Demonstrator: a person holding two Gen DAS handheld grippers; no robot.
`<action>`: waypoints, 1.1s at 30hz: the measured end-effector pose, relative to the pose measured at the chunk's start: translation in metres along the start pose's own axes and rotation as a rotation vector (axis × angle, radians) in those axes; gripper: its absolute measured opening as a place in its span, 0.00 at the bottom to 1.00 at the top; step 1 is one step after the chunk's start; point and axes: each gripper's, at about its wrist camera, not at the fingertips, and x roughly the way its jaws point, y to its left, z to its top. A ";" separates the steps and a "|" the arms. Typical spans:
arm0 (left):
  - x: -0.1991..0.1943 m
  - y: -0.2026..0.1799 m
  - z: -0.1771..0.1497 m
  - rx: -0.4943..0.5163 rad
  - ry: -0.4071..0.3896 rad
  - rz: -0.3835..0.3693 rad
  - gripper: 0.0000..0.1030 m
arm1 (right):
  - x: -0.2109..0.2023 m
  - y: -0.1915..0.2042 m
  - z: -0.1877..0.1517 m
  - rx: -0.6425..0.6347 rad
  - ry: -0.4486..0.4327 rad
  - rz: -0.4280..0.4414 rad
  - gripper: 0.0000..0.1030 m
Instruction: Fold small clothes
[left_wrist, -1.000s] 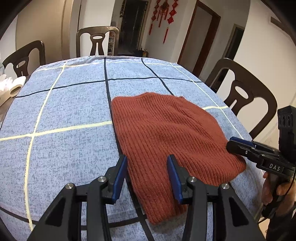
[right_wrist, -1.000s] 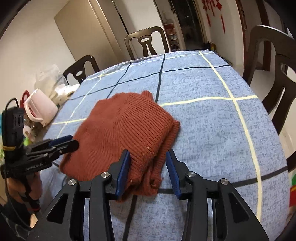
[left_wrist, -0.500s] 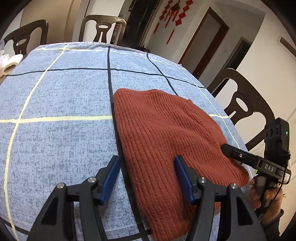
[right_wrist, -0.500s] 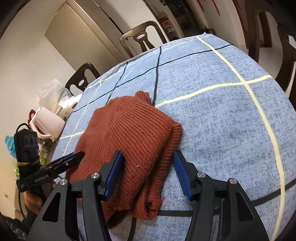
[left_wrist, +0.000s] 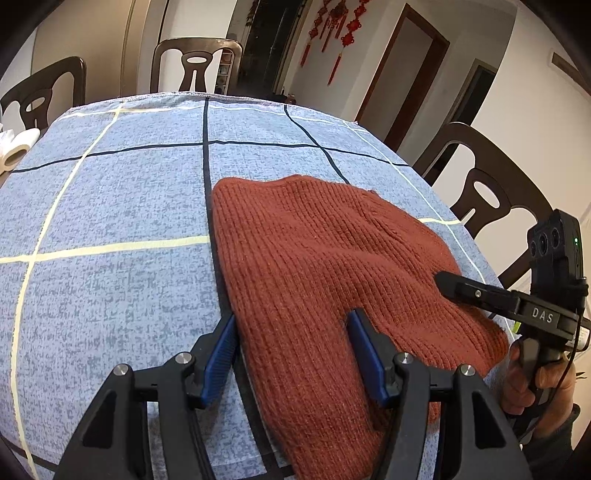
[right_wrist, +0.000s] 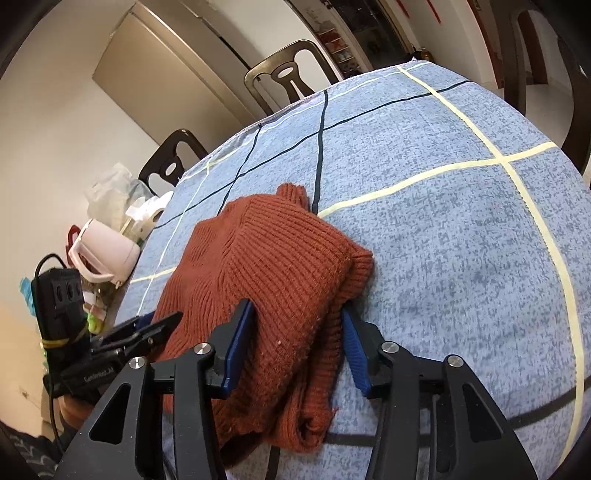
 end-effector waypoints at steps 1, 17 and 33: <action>0.000 -0.001 0.000 0.003 0.001 0.003 0.62 | 0.000 0.000 0.000 0.000 -0.001 0.000 0.42; -0.025 -0.010 0.009 0.065 -0.046 -0.022 0.31 | -0.021 0.028 0.003 -0.058 -0.047 0.018 0.23; -0.041 -0.005 0.003 0.066 -0.071 -0.063 0.30 | -0.033 0.049 -0.004 -0.088 -0.072 0.029 0.22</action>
